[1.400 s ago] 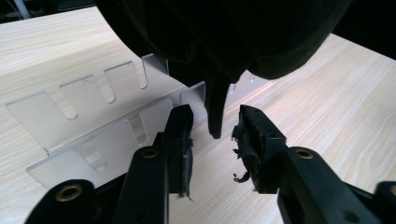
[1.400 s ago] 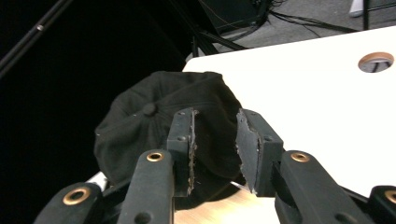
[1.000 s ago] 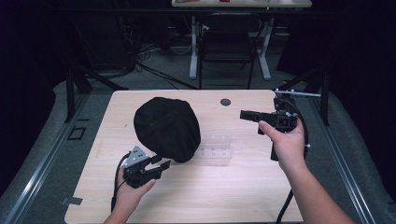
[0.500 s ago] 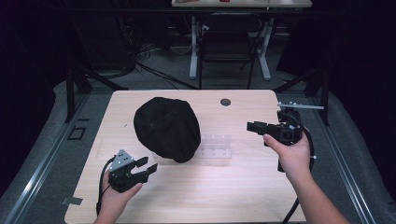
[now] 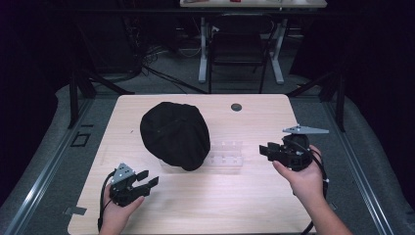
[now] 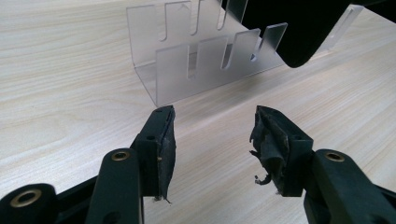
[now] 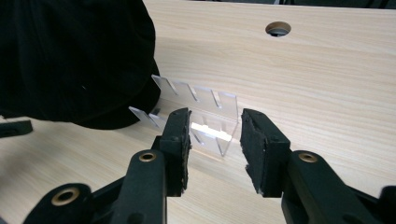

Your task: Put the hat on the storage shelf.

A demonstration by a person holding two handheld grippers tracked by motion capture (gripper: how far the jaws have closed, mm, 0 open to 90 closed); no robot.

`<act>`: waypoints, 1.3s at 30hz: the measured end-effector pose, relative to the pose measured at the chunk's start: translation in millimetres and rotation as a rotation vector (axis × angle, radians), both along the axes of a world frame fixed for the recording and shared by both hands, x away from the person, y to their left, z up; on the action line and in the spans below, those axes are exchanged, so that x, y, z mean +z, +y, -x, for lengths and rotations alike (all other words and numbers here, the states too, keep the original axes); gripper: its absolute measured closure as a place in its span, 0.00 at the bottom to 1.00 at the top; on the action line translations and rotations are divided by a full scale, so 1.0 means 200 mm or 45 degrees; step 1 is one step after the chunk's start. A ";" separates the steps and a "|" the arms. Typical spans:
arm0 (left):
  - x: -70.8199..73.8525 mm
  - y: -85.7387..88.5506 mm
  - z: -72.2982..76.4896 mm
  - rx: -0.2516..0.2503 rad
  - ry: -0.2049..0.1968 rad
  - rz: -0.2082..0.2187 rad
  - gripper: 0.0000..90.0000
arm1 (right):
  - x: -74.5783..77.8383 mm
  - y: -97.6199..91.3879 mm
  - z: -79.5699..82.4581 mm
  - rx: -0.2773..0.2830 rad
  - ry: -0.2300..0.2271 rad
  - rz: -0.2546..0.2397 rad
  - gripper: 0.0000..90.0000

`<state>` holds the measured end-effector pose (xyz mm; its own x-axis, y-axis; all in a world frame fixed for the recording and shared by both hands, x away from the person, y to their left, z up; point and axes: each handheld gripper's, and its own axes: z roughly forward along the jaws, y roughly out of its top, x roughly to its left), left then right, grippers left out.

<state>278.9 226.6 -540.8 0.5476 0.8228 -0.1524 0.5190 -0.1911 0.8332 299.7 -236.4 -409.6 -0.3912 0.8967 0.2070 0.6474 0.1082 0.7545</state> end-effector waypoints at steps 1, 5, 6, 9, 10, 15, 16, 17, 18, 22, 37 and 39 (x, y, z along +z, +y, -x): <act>0.00 0.00 0.00 -0.002 -0.002 -0.003 0.54 | -0.02 0.00 0.01 -0.004 0.001 -0.001 0.69; -0.01 0.00 0.01 -0.012 -0.013 -0.003 0.54 | -0.09 -0.01 0.04 -0.013 0.007 0.011 0.68; -0.01 -0.01 0.01 -0.012 -0.016 -0.006 0.54 | -0.10 -0.01 0.05 -0.013 0.010 0.020 0.68; -0.01 -0.02 0.01 -0.011 -0.018 -0.016 0.52 | -0.14 -0.02 0.07 -0.029 -0.004 0.011 0.68; -0.01 -0.02 0.01 -0.015 -0.017 -0.019 0.52 | -0.15 -0.02 0.07 -0.031 -0.005 0.013 0.68; -0.01 -0.02 0.02 -0.029 -0.007 -0.017 0.52 | -0.22 -0.03 0.11 -0.046 -0.019 0.032 0.67; -0.01 -0.02 0.02 -0.032 -0.005 -0.017 0.53 | -0.23 -0.04 0.11 -0.050 -0.019 0.025 0.67; -0.01 -0.02 0.02 -0.031 -0.004 -0.018 0.54 | -0.25 -0.04 0.12 -0.051 -0.017 0.024 0.67; -0.01 -0.02 0.02 -0.031 -0.005 -0.018 0.54 | -0.27 -0.04 0.12 -0.051 -0.019 0.015 0.67; -0.01 -0.03 0.02 -0.029 -0.012 -0.017 0.54 | -0.33 -0.05 0.15 -0.072 -0.029 0.032 0.66; -0.01 -0.05 0.03 -0.066 -0.004 -0.002 0.55 | -0.52 -0.11 0.18 -0.146 0.011 0.008 0.62; -0.01 -0.06 0.03 -0.064 -0.007 0.002 0.55 | -0.54 -0.13 0.19 -0.168 -0.011 -0.009 0.60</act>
<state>272.7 215.5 -543.1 0.5892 0.7939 -0.1502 0.5040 -0.2158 0.8363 262.6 -261.9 -518.1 -0.2719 0.9390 0.2106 0.6493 0.0175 0.7603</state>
